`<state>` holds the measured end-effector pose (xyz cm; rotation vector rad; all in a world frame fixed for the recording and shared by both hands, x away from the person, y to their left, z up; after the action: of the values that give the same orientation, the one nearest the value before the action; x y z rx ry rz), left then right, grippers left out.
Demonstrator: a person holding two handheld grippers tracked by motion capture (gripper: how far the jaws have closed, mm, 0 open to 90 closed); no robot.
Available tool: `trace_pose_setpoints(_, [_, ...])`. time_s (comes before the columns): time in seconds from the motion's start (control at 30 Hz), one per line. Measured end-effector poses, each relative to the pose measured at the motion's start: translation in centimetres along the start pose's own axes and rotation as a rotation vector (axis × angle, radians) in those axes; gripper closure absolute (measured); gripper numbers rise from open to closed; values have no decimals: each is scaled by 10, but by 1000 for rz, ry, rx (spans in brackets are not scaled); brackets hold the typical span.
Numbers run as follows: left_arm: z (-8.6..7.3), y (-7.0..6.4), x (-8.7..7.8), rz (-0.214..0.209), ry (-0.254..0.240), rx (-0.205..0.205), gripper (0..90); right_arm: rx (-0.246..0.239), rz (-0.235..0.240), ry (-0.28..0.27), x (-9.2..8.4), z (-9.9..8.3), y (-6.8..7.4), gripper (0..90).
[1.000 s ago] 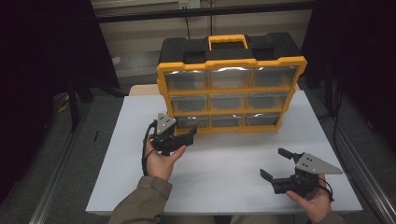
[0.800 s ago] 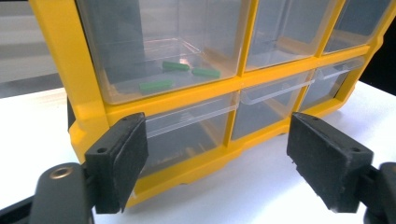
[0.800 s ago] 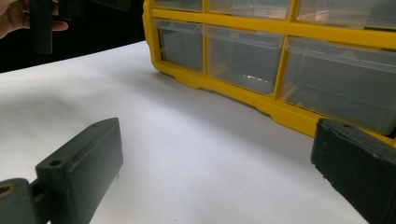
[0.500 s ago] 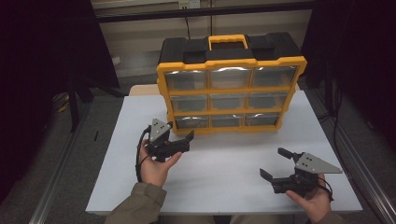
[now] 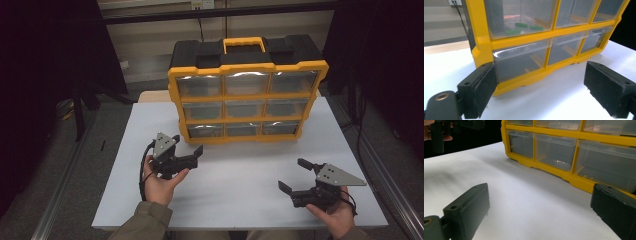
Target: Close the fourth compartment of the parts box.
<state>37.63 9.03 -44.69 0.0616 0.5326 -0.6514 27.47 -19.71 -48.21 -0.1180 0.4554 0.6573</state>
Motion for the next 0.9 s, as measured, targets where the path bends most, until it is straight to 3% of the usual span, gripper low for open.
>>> trace_pose_setpoints(0.77, [-15, 13, -25, -12, -24, 26, 71, -3, -6, 0, -1, 0, 0, 22])
trace_pose_setpoints(0.8, [-17, 14, -27, -13, -17, 41, 66, -3, -6, 0, -1, 0, 0, 22])
trace_pose_setpoints(0.9, [-16, 14, -29, -20, -31, 28, 63, -1, -6, 0, -1, 0, 0, 22])
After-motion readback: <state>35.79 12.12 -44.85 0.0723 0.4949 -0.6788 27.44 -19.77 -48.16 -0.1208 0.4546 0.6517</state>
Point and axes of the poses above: each handheld gripper's, and its own axes: x roughly forward along the jaws, z roughly out of its top, y roughly to its left, the point moved 10 cm from there along x, roughly forward along the jaws, and after that the axes turned 11 degrees about y, right-handed, at the moved point
